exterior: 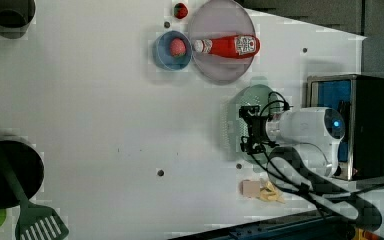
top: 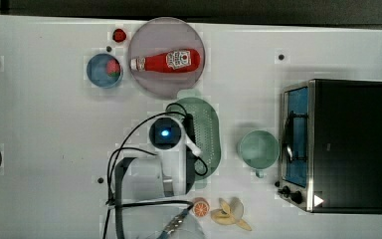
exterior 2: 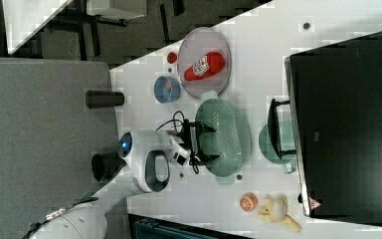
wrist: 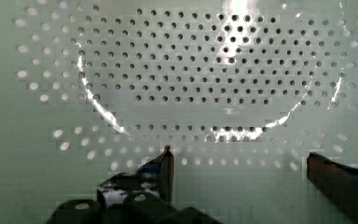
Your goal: Drag strainer right to left.
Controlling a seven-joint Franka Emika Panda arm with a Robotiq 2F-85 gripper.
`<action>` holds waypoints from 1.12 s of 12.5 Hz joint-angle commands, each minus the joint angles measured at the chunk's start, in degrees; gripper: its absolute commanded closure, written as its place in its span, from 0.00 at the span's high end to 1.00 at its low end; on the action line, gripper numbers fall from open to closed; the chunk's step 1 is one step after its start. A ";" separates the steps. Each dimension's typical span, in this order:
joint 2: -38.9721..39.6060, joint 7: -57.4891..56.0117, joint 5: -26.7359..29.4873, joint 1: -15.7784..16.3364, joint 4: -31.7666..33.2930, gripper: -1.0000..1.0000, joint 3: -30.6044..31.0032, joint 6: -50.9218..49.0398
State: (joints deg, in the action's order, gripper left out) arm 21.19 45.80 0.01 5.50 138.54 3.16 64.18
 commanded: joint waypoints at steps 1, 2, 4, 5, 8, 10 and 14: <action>-0.77 8.94 -0.08 3.77 -0.34 1.00 0.83 -0.37; -0.77 11.60 -0.07 4.85 -0.45 1.00 1.27 -0.35; -0.74 16.62 -0.07 6.85 -0.92 1.00 2.35 -0.39; -0.71 18.37 -0.07 7.84 -1.15 1.00 2.82 -0.41; -0.22 21.83 0.00 10.70 -2.33 1.00 3.88 -0.43; 1.10 23.19 0.12 12.74 -3.89 1.00 4.08 -0.44; 4.41 24.74 4.22 16.92 -8.39 1.00 4.12 -0.45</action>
State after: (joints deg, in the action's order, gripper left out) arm 25.88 67.20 4.48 20.59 131.71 7.20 63.90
